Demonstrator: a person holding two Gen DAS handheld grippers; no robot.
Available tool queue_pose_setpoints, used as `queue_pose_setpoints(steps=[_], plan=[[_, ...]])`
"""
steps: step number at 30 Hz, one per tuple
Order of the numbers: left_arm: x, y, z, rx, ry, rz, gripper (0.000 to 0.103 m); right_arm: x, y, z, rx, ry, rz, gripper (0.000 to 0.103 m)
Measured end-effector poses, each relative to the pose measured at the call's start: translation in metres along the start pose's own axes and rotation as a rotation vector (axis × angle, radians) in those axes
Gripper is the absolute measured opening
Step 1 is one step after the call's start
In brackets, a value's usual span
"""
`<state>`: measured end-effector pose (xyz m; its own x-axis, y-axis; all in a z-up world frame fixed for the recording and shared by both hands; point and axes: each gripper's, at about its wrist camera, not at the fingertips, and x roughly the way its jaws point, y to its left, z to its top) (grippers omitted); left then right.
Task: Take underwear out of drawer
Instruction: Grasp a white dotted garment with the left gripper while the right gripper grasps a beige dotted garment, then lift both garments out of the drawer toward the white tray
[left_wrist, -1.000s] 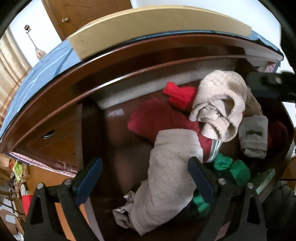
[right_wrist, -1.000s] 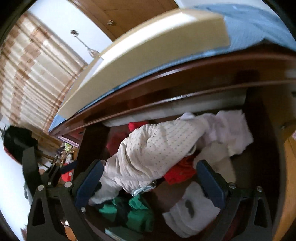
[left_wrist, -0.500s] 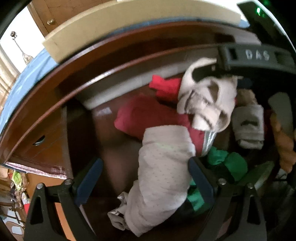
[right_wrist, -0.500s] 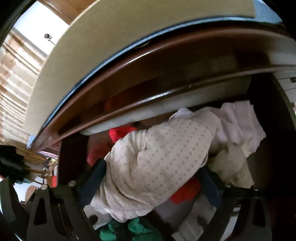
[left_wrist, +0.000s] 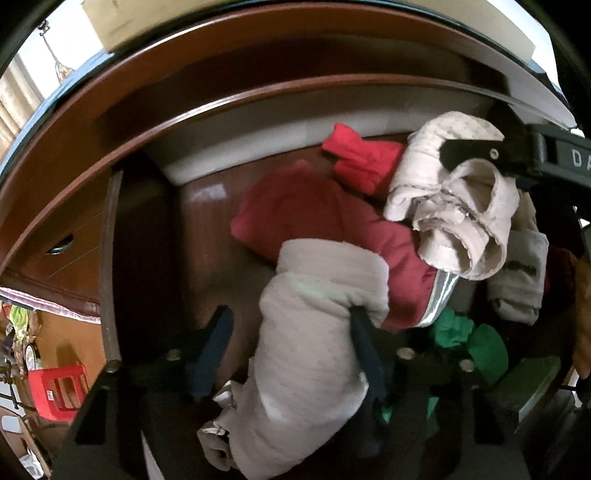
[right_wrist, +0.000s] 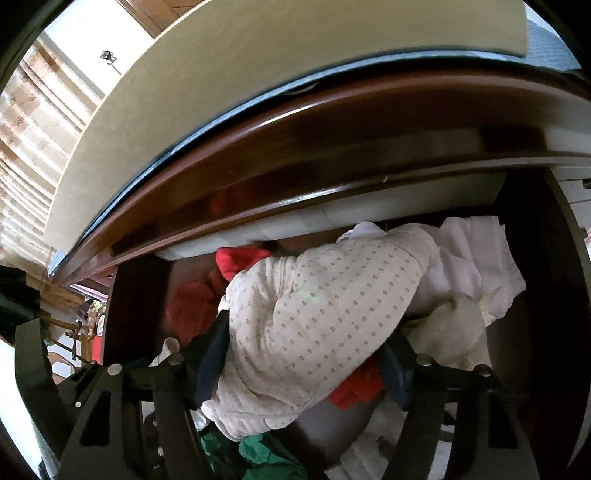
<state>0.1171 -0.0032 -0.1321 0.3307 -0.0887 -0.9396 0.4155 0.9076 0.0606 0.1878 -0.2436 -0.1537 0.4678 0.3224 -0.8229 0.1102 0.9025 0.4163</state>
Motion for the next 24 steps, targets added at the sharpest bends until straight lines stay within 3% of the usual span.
queue_pose_setpoints(steps=[2, 8, 17, 24], plan=[[0.002, -0.001, 0.0, -0.01, 0.003, -0.023, 0.044, -0.003, -0.003, -0.001, -0.01, -0.004, 0.003, 0.07], [0.003, -0.005, -0.001, -0.003, -0.026, 0.0, 0.036, -0.009, -0.007, -0.005, -0.021, -0.012, 0.018, 0.065], [-0.026, -0.015, -0.009, -0.019, -0.145, 0.036, 0.031, -0.021, -0.015, -0.008, -0.023, -0.05, 0.093, 0.054], [-0.059, -0.014, -0.01, -0.047, -0.239, 0.072, 0.029, -0.033, -0.016, -0.011, -0.079, -0.092, 0.096, 0.045]])
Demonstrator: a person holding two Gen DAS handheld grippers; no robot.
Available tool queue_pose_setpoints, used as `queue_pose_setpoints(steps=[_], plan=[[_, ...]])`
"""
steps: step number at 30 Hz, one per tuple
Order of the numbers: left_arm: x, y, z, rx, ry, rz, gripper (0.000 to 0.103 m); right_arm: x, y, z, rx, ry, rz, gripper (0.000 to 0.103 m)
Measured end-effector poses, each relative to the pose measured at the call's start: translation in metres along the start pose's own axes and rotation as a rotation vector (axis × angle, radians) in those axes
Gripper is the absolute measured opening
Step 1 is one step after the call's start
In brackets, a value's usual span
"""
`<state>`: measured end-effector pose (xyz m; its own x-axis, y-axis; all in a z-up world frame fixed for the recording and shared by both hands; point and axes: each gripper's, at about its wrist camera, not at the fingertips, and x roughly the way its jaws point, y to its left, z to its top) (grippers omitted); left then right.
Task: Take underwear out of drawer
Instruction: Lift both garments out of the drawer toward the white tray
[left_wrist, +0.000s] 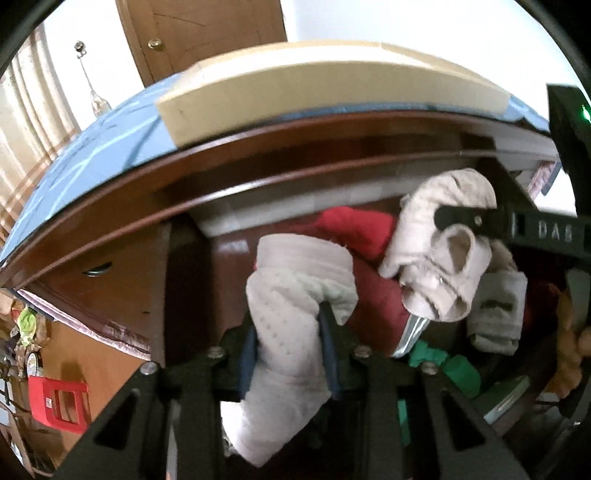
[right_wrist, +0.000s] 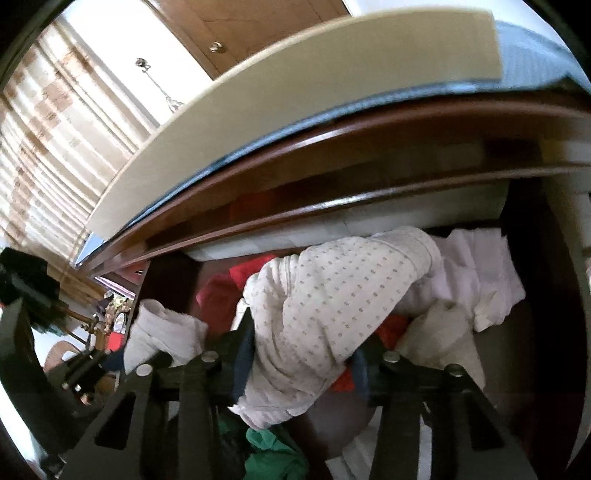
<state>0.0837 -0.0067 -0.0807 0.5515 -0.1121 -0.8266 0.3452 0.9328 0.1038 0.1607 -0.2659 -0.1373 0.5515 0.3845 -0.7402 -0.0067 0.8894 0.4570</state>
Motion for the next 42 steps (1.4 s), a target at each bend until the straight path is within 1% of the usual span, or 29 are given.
queue_pose_setpoints(steps=[3, 6, 12, 14, 18, 23, 28, 34, 37, 42], plan=[[0.002, 0.006, 0.003, -0.005, -0.018, 0.016, 0.029, -0.009, 0.005, -0.002, -0.069, -0.036, -0.037, 0.043], [-0.002, 0.002, 0.004, 0.003, -0.034, 0.027, 0.029, -0.012, 0.002, -0.002, -0.074, -0.035, -0.041, 0.043], [-0.01, 0.0, 0.002, 0.0, -0.037, 0.028, 0.029, -0.012, 0.004, -0.002, -0.089, -0.033, -0.056, 0.043], [-0.009, 0.001, 0.002, -0.002, -0.034, 0.031, 0.029, -0.008, 0.012, -0.004, -0.101, -0.038, -0.07, 0.043], [-0.01, 0.002, 0.0, 0.0, -0.036, 0.032, 0.029, -0.01, 0.017, -0.007, -0.117, -0.049, -0.086, 0.043], [-0.009, 0.002, 0.0, 0.001, -0.034, 0.034, 0.029, -0.013, 0.022, -0.008, -0.136, -0.068, -0.113, 0.043], [-0.016, 0.004, 0.0, 0.001, -0.045, 0.047, 0.029, -0.02, 0.031, -0.008, -0.186, -0.111, -0.145, 0.043], [-0.034, 0.009, 0.002, -0.012, -0.087, 0.054, 0.029, -0.027, 0.03, -0.008, -0.187, -0.116, -0.14, 0.043], [-0.046, 0.012, 0.004, -0.015, -0.112, 0.052, 0.029, -0.035, 0.034, -0.009, -0.196, -0.129, -0.125, 0.043], [-0.064, 0.014, 0.007, -0.025, -0.159, 0.021, 0.029, -0.063, 0.041, -0.009, -0.236, -0.18, -0.092, 0.043]])
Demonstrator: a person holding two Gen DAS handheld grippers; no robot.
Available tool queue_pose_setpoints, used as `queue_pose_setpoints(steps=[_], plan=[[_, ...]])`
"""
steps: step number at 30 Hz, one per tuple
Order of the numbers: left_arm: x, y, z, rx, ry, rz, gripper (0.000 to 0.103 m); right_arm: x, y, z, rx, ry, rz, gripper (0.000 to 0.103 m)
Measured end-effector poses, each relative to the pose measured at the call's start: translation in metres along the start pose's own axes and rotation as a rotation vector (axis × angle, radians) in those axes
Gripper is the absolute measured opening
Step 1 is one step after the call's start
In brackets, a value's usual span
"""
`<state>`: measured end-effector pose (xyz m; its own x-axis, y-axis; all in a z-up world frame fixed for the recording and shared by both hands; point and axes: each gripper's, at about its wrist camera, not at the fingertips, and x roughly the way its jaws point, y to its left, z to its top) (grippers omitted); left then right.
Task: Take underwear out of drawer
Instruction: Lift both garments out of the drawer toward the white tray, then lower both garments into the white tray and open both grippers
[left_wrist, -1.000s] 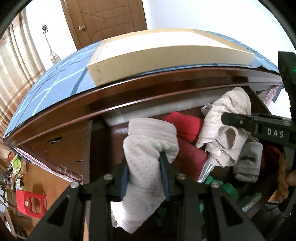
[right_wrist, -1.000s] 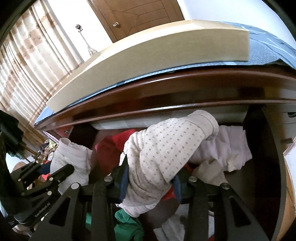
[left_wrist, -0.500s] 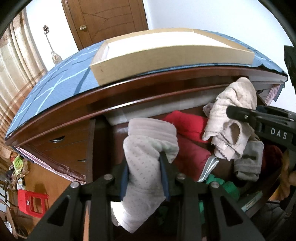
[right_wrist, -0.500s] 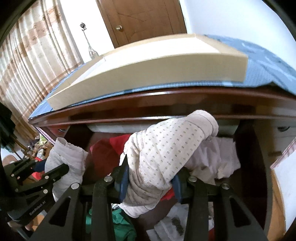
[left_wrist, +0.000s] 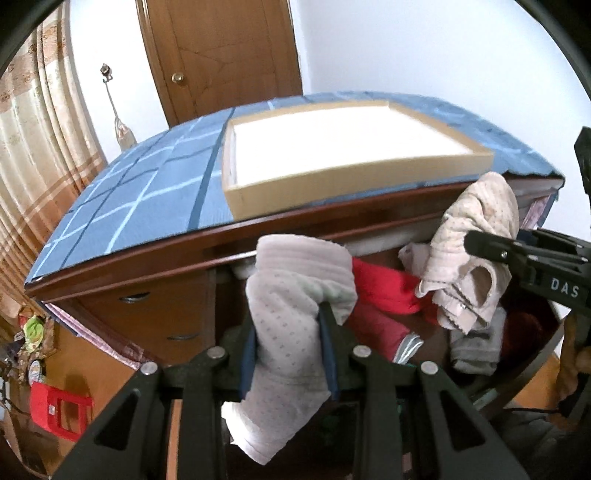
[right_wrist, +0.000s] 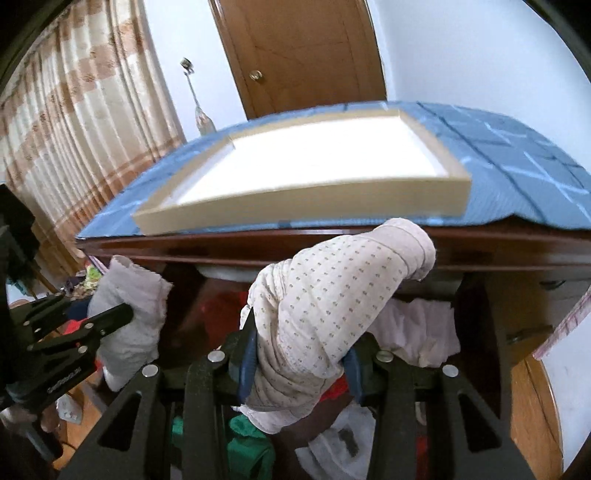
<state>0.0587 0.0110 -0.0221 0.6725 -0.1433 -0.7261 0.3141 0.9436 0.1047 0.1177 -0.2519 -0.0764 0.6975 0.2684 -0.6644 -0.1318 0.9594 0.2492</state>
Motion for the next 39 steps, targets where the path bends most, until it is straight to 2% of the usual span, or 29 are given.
queue_pose_setpoints(steps=[6, 12, 20, 30, 36, 39], plan=[[-0.03, 0.005, 0.011, -0.035, -0.109, -0.047, 0.029, -0.038, 0.007, 0.01, -0.062, -0.09, 0.04, 0.043], [-0.056, 0.014, 0.032, -0.057, -0.23, -0.033, 0.029, -0.066, 0.013, 0.03, -0.115, -0.176, 0.039, 0.043], [-0.06, 0.03, 0.072, -0.077, -0.299, -0.007, 0.029, -0.075, 0.023, 0.08, -0.172, -0.271, 0.009, 0.043], [-0.03, 0.049, 0.127, -0.115, -0.322, -0.014, 0.029, -0.029, 0.032, 0.141, -0.187, -0.211, 0.03, 0.043], [0.005, 0.054, 0.161, -0.135, -0.293, -0.037, 0.029, 0.022, 0.039, 0.182, -0.243, -0.087, 0.026, 0.043], [0.03, 0.06, 0.176, -0.185, -0.259, -0.06, 0.029, 0.051, 0.043, 0.202, -0.27, -0.031, 0.0, 0.043]])
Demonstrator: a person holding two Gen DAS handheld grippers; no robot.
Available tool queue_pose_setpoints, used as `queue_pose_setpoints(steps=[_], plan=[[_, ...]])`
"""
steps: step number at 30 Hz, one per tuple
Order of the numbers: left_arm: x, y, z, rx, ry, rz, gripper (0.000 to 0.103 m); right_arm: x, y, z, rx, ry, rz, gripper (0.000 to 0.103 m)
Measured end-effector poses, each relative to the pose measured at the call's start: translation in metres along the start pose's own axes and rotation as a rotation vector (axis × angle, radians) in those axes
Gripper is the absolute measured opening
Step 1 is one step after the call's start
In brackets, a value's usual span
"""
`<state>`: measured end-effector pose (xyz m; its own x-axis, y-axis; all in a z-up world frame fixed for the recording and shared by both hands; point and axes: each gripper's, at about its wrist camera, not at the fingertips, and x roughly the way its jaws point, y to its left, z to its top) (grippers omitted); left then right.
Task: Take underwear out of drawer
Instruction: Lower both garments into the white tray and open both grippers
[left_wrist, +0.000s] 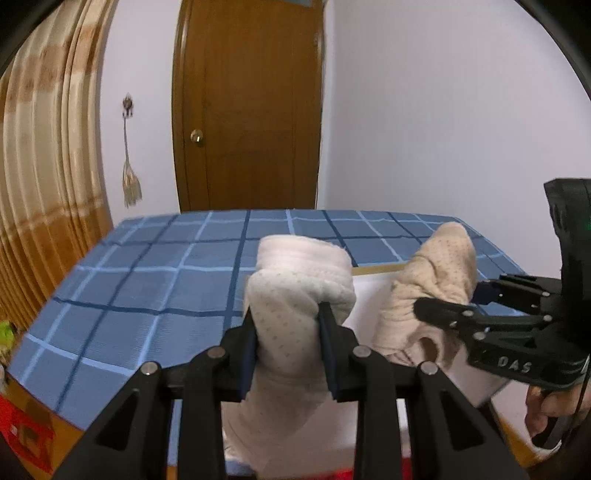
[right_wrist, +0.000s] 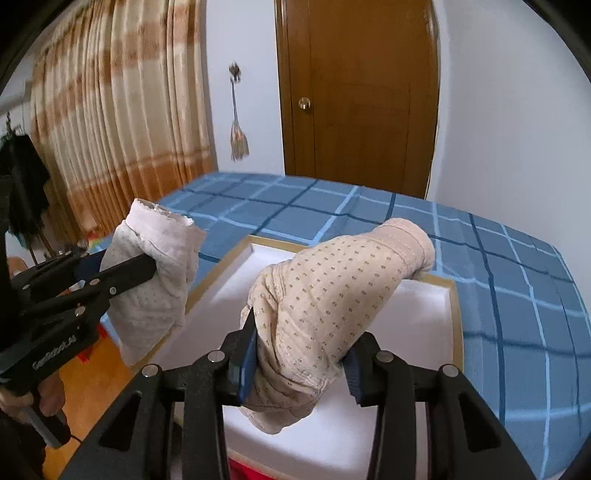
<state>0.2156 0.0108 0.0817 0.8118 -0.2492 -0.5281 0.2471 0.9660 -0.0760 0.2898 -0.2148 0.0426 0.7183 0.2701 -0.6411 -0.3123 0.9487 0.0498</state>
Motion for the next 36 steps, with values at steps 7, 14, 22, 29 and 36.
queue_pose_setpoints(steps=[7, 14, 22, 29, 36], plan=[[0.056, 0.007, 0.016, -0.066, 0.052, -0.014, 0.029, 0.07, 0.005, 0.025, -0.06, 0.2, 0.065, 0.043], [0.093, 0.022, 0.022, -0.18, 0.108, -0.031, 0.029, 0.111, 0.011, 0.04, -0.12, 0.27, 0.086, 0.043], [0.123, 0.036, 0.027, -0.284, 0.137, -0.035, 0.029, 0.136, 0.01, 0.053, -0.079, 0.263, 0.124, 0.043], [0.147, 0.041, 0.022, -0.318, 0.205, 0.04, 0.074, 0.163, 0.007, 0.05, -0.046, 0.259, 0.147, 0.046], [0.142, 0.05, 0.024, -0.36, 0.19, 0.064, 0.086, 0.176, 0.004, 0.049, -0.015, 0.263, 0.144, 0.065]])
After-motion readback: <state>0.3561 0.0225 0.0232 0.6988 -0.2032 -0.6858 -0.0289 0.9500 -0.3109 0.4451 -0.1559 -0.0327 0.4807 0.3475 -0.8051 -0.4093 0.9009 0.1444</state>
